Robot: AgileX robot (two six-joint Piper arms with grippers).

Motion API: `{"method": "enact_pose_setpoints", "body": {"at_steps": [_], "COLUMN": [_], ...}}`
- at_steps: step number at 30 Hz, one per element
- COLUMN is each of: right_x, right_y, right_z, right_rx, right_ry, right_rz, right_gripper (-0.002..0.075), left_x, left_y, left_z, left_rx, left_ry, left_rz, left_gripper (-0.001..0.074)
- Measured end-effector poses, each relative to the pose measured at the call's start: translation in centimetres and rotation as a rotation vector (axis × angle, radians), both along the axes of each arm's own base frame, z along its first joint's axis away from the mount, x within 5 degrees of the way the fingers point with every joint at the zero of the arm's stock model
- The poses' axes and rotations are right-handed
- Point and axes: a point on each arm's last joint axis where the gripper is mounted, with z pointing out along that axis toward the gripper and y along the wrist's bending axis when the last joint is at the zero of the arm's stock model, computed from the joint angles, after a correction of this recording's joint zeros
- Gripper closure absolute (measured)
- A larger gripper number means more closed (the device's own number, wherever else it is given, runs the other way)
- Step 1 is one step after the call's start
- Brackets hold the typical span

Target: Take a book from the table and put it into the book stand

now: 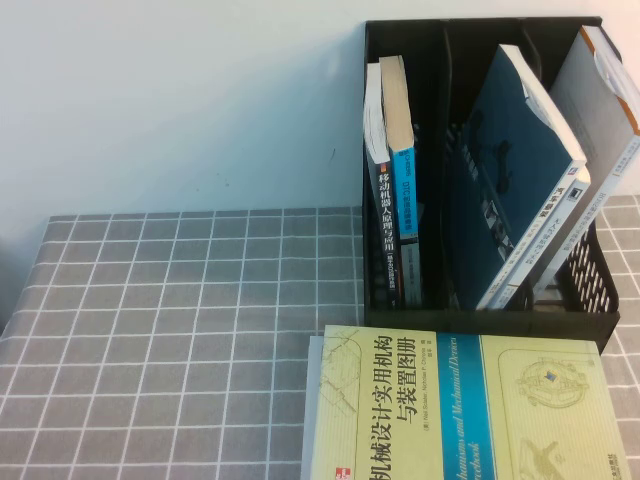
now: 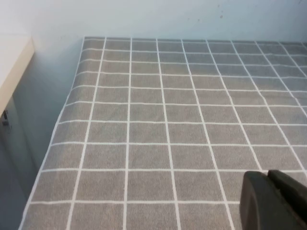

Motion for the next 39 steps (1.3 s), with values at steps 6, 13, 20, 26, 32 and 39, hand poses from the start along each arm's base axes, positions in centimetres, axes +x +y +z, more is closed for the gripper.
{"method": "enact_pose_setpoints", "body": {"at_steps": [6,13,20,26,32,39], "right_x": [0.0,0.2,0.5,0.1,-0.7,-1.1], "right_y": [0.0,0.0,0.0,0.0,0.0,0.0], "right_z": [0.0,0.4,2.9,5.7,7.3,8.0], "right_rx": [0.0,-0.002,-0.013,-0.021,-0.027,-0.023], "right_ry": [0.0,-0.053,-0.337,-0.647,-0.845,-0.934], "right_rz": [0.0,0.0,0.001,0.002,0.003,0.0], "right_gripper": [0.0729,0.0729,0.0729,0.0729,0.0729,0.0729], "left_x": [0.1,0.3,-0.1,-1.7,-3.4,-3.6], "left_y": [0.0,0.1,0.3,0.6,0.8,0.8], "left_z": [0.3,1.5,5.0,8.0,9.5,9.8], "left_rx": [-0.002,-0.009,-0.035,-0.059,-0.076,-0.081], "left_ry": [-0.034,-0.177,-0.569,-0.944,-1.19,-1.229], "left_rz": [0.002,0.01,0.032,0.053,0.068,0.072], "left_gripper": [0.0739,0.0739,0.0739,0.0739,0.0739,0.0739]}}
